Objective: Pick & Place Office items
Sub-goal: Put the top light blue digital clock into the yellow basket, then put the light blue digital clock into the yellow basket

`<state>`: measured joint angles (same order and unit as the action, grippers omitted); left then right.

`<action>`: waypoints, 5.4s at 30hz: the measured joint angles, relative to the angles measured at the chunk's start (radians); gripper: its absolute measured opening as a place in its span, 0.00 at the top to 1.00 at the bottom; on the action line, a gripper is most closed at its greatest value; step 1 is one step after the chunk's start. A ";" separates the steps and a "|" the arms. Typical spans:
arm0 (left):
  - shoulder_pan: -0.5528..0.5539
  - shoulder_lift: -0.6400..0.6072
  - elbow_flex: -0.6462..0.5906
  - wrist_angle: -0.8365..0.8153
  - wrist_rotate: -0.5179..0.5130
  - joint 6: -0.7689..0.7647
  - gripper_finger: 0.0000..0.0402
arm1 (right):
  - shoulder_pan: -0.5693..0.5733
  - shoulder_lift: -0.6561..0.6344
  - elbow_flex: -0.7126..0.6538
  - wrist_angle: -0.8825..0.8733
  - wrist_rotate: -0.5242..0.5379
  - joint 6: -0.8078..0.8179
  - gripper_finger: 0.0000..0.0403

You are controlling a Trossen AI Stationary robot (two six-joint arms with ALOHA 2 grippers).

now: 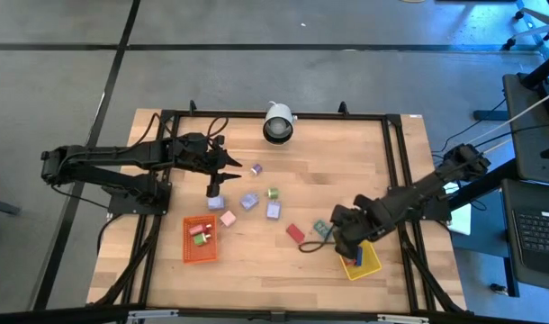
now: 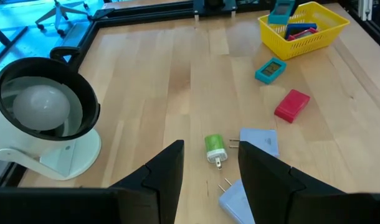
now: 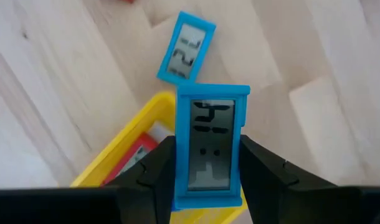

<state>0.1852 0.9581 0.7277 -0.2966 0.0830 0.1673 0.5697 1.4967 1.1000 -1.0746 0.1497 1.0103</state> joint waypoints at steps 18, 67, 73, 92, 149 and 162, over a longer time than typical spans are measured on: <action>0.000 0.000 0.000 0.000 0.001 -0.024 0.63 | 0.257 0.005 -0.157 0.212 0.052 0.432 0.64; 0.000 0.000 0.024 -0.001 0.043 -0.060 0.63 | 0.094 -0.206 -0.248 0.430 0.392 0.264 0.40; 0.000 0.000 0.024 -0.012 0.042 -0.060 0.63 | 0.026 -0.156 -0.248 0.457 0.336 0.254 0.40; 0.000 0.000 0.024 -0.024 0.041 -0.058 0.63 | -0.138 0.161 -0.051 0.496 0.171 -0.004 0.40; 0.000 0.000 0.024 -0.071 0.061 -0.032 0.63 | -0.206 0.356 0.041 0.254 -0.110 0.046 0.32; 0.000 0.000 0.024 -0.074 0.061 -0.033 0.63 | -0.206 0.378 0.041 0.296 -0.109 0.028 0.36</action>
<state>0.1852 0.9581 0.7513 -0.3710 0.1440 0.1346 0.3637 1.8749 1.1409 -0.7785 0.0410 1.0386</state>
